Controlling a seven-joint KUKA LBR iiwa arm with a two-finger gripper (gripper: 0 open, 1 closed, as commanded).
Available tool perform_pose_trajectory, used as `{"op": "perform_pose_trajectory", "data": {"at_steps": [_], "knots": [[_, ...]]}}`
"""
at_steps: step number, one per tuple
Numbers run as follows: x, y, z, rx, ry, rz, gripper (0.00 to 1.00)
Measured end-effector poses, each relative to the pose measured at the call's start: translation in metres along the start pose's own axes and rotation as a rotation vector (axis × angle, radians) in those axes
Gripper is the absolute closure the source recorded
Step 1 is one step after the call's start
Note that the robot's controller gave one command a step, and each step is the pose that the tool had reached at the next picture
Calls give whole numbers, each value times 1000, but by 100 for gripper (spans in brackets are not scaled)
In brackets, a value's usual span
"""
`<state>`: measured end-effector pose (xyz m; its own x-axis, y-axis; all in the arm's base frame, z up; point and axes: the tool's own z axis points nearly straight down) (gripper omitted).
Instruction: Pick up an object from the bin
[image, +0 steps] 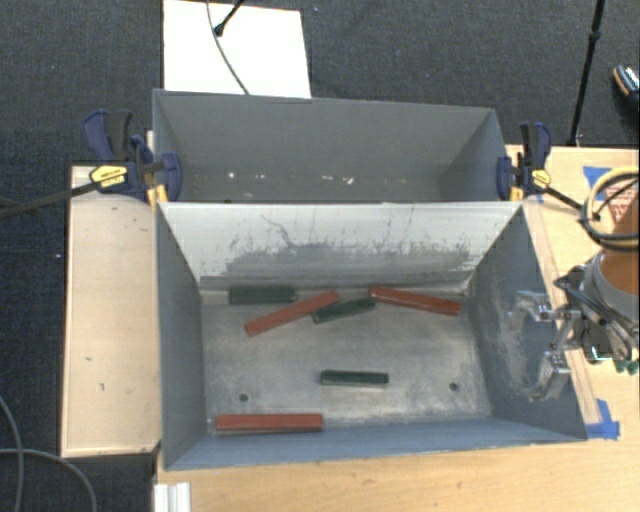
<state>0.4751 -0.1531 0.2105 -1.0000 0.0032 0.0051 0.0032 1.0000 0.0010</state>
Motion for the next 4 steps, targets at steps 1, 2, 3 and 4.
{"op": "perform_pose_trajectory", "data": {"at_steps": [1, 2, 3, 4], "knots": [[-26, 92, 42, -4, -4, -12, 0], [-60, 199, 112, -3, -4, -126, 0], [-36, 217, 142, 0, -2, -172, 0], [-38, 216, 140, 1, -6, -176, 100]]}}
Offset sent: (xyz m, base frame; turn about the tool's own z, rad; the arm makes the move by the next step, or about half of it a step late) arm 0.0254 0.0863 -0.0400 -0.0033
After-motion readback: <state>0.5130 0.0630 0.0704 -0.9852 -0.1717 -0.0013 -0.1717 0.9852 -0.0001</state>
